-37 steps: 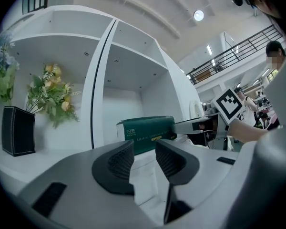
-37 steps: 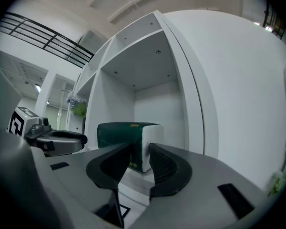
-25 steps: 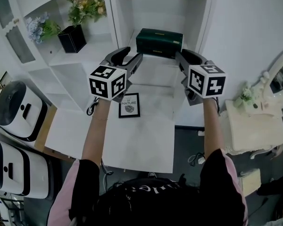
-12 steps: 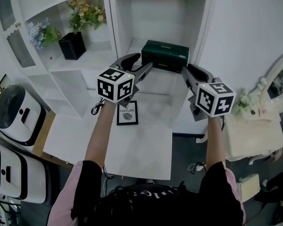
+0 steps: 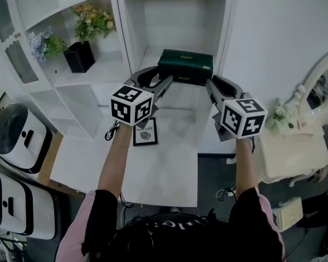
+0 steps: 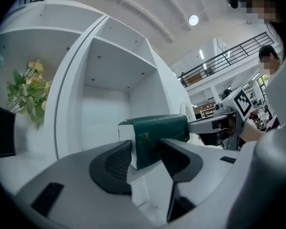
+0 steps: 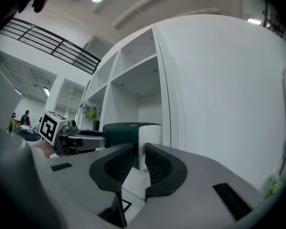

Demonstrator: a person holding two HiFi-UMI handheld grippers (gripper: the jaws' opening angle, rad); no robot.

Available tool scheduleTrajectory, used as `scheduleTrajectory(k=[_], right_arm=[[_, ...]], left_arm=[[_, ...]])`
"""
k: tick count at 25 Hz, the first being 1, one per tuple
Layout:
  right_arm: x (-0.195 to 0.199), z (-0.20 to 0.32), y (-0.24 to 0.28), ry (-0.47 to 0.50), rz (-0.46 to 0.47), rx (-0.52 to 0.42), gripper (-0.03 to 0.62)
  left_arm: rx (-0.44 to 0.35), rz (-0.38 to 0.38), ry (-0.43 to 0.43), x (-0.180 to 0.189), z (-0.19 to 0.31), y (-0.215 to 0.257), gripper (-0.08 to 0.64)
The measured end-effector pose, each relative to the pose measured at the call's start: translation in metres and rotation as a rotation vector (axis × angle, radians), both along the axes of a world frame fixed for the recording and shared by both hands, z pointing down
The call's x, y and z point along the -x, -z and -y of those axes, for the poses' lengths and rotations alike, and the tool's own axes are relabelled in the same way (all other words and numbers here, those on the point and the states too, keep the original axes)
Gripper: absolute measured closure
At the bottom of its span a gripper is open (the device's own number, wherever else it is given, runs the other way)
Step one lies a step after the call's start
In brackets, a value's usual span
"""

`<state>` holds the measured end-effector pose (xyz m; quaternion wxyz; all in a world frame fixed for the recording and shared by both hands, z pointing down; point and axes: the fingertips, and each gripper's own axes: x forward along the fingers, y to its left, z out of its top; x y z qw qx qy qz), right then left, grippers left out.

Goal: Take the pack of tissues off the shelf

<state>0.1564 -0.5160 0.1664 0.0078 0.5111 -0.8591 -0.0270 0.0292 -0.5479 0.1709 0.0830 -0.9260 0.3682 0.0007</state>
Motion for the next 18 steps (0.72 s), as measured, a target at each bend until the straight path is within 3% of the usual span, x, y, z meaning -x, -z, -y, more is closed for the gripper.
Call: scheduleTrajectory(k=[11, 18], right_arm=[[0.013, -0.043, -0.011, -0.006, -0.027, -0.075, 0.502], [0.028, -0.075, -0.044, 0.002, -0.036, -0.047, 0.503]], left_arm=[[-0.080, 0.010, 0.046, 0.017, -0.054, -0.010, 0.376], [-0.100, 0.046, 0.075, 0.033, -0.093, -0.038, 0.379]])
